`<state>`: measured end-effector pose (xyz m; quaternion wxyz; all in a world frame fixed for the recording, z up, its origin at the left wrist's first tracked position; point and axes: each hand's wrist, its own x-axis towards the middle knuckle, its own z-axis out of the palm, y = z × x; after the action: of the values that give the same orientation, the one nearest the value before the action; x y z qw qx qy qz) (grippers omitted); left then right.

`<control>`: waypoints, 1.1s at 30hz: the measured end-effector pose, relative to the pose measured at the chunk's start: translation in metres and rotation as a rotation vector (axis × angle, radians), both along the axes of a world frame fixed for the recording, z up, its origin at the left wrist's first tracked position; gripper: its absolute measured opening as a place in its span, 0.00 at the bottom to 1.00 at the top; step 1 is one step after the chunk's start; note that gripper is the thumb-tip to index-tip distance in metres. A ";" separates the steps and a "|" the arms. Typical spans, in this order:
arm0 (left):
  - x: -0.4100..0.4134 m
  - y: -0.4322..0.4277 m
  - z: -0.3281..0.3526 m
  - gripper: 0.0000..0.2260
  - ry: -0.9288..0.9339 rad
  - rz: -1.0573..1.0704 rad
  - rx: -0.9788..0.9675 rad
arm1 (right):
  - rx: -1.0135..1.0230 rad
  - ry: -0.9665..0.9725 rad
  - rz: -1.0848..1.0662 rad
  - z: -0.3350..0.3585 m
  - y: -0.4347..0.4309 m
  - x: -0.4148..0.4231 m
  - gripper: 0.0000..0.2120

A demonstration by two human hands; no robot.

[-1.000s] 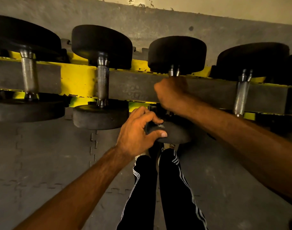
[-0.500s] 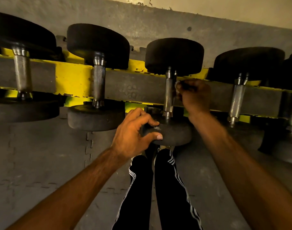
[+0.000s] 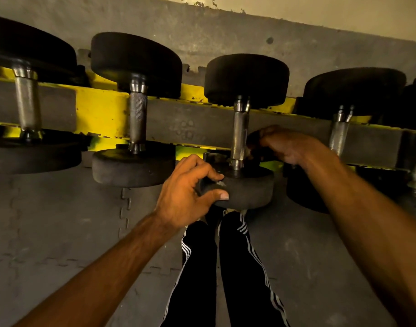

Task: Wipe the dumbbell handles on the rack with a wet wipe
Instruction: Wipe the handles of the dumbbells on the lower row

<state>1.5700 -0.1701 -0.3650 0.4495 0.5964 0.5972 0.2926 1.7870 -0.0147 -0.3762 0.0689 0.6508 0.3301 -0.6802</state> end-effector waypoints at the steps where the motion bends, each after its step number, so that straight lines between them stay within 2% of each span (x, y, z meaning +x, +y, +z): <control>1: 0.000 0.000 0.000 0.16 0.001 0.004 -0.001 | 0.014 0.026 -0.143 0.000 0.004 -0.006 0.08; 3: 0.001 -0.001 0.000 0.17 0.002 0.007 0.001 | 0.040 0.100 -0.462 -0.001 0.007 -0.018 0.08; 4: 0.001 -0.001 0.000 0.17 0.002 0.005 0.002 | 0.045 0.128 -0.557 -0.002 0.006 -0.021 0.08; 6: 0.000 -0.001 0.000 0.17 0.002 -0.001 0.000 | 0.039 0.135 -0.553 -0.003 -0.005 -0.018 0.08; 10: 0.000 -0.001 0.000 0.16 0.013 0.001 0.013 | 0.027 0.026 -0.209 0.014 -0.029 0.003 0.05; 12: 0.000 -0.002 -0.002 0.16 0.006 0.005 0.028 | 0.105 0.006 -0.137 0.020 -0.030 0.004 0.06; 17: 0.002 -0.004 -0.001 0.17 0.008 0.021 0.025 | 0.355 0.059 -0.509 0.016 -0.011 -0.022 0.08; 18: 0.002 -0.004 -0.001 0.17 0.010 0.021 0.024 | 0.382 0.067 -0.523 0.016 -0.012 -0.024 0.08; 20: 0.001 -0.005 -0.001 0.17 0.017 0.020 0.028 | 0.406 0.022 -0.368 0.021 -0.022 -0.020 0.09; 23: 0.003 -0.007 -0.002 0.17 0.027 0.032 0.040 | 0.438 -0.075 0.044 0.033 -0.040 -0.010 0.10; 25: 0.004 -0.007 -0.003 0.17 0.017 0.045 0.050 | 0.598 -0.076 0.135 0.033 -0.041 -0.012 0.08; 27: 0.004 -0.008 -0.003 0.17 0.011 0.050 0.069 | 0.825 -0.105 0.132 0.028 -0.035 -0.021 0.05; 30: 0.006 -0.009 -0.005 0.17 0.000 0.068 0.055 | 1.099 -0.194 0.214 0.018 -0.028 -0.034 0.06; 33: 0.010 -0.013 -0.004 0.16 -0.028 0.116 0.062 | 1.152 -0.146 0.593 0.021 -0.034 -0.029 0.06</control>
<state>1.5800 -0.1836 -0.3688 0.4212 0.5704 0.6151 0.3449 1.7580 -0.0490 -0.3555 -0.0841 0.5093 0.8020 -0.3006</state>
